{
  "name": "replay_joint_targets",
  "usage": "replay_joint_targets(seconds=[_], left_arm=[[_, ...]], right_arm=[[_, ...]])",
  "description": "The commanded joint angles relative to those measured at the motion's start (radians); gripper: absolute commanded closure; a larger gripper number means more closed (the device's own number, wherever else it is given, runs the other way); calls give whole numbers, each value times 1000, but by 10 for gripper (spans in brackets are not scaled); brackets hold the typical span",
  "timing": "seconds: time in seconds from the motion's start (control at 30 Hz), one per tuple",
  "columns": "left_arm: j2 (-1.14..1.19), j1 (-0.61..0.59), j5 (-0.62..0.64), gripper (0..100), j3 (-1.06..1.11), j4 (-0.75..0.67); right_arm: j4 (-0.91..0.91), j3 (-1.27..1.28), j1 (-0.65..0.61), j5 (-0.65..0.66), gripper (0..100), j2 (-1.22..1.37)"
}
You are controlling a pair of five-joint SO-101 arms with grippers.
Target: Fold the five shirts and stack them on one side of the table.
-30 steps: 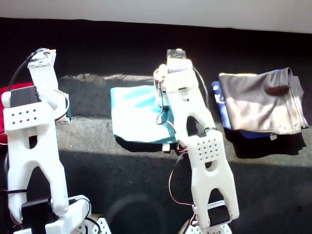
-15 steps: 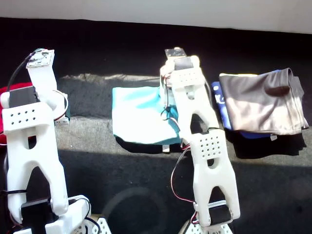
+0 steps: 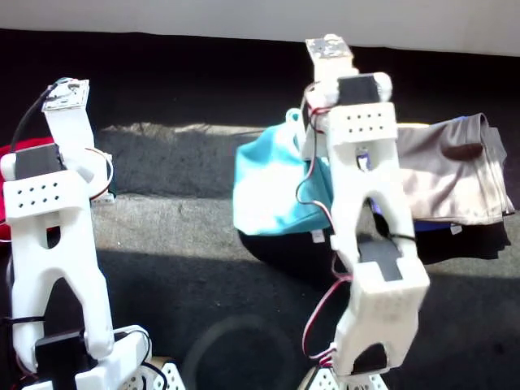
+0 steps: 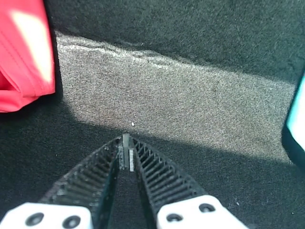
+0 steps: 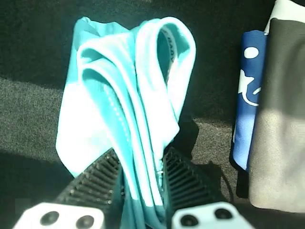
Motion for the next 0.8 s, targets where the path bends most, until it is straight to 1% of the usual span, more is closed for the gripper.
replay_joint_targets(seconds=[0.0, 0.2, 0.33, 0.5, 0.63, 0.77], left_arm=[[-44, -5, -5, 986, -5, -12], [-44, -5, -2, 986, -4, -38], [-44, -2, -2, 986, -4, -40], [-38, -2, -2, 986, -2, -40], [-38, -2, -2, 986, -2, -40], [-38, -2, -2, 986, -2, -40]], right_arm=[[10, 61, 58, 92, 992, -228], [8, 62, 240, 239, 992, -354], [4, 62, 344, 324, 992, -343], [-94, 61, 470, 400, 992, -306], [-162, 61, 530, 451, 992, -278], [-225, 61, 567, 482, 992, -185]])
